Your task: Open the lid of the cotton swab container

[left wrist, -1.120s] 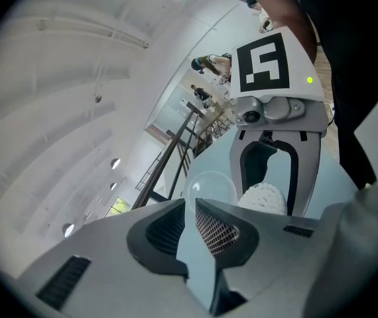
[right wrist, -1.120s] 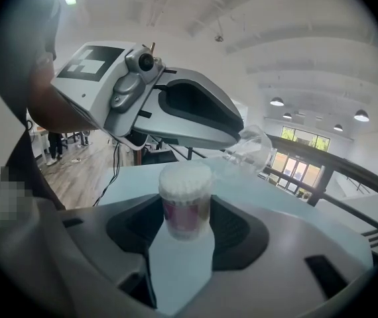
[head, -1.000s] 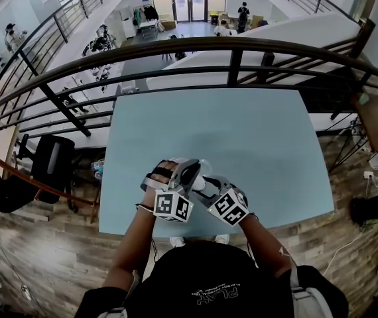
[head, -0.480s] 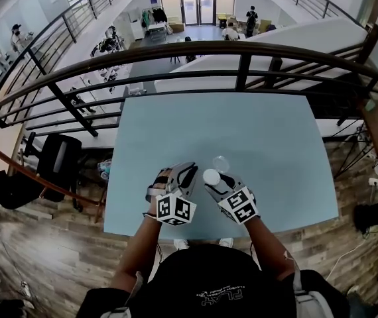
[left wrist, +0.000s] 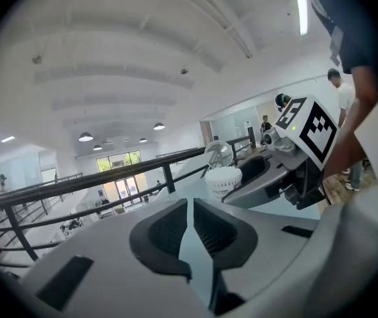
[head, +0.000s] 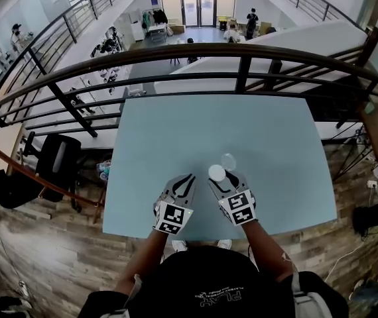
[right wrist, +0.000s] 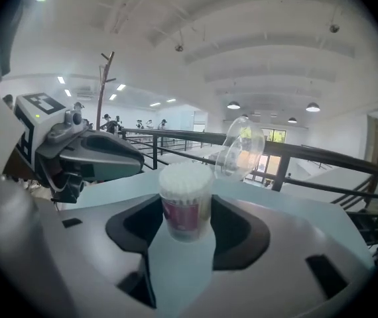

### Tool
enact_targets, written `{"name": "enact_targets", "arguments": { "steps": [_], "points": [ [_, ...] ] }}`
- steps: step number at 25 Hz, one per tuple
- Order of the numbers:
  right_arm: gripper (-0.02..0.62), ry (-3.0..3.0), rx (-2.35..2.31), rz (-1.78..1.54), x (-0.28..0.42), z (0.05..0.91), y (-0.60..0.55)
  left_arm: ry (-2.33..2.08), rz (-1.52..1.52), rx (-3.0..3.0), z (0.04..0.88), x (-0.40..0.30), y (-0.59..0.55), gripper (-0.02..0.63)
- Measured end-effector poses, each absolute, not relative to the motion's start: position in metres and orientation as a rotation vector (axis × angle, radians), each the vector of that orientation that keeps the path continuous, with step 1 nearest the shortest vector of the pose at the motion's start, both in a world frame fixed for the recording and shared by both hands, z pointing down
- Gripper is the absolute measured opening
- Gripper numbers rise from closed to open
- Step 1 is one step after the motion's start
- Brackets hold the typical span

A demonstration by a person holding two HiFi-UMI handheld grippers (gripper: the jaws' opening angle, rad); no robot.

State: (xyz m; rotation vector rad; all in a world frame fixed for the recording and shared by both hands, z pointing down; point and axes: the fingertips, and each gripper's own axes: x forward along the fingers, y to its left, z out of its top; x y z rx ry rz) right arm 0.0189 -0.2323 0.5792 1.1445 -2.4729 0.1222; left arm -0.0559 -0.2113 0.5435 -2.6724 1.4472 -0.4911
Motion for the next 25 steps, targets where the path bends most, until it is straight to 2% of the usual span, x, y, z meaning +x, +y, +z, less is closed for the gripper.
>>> {"name": "enact_targets", "arguments": {
  "steps": [3,15,25],
  "points": [
    [0.235,-2.471,1.172,0.109,0.019,0.573,-0.231,1.506,-0.422,-2.706,0.545,-0.06,-0.207,0.012],
    [0.235,-2.452,1.34,0.067,0.029,0.553,-0.234,1.691,-0.27,-2.756,0.542,-0.084,-0.208,0.012],
    [0.233,-2.445,1.452,0.006,0.031,0.53,-0.239,1.659,-0.139,-2.803,0.532,-0.087,-0.205,0.012]
  ]
}}
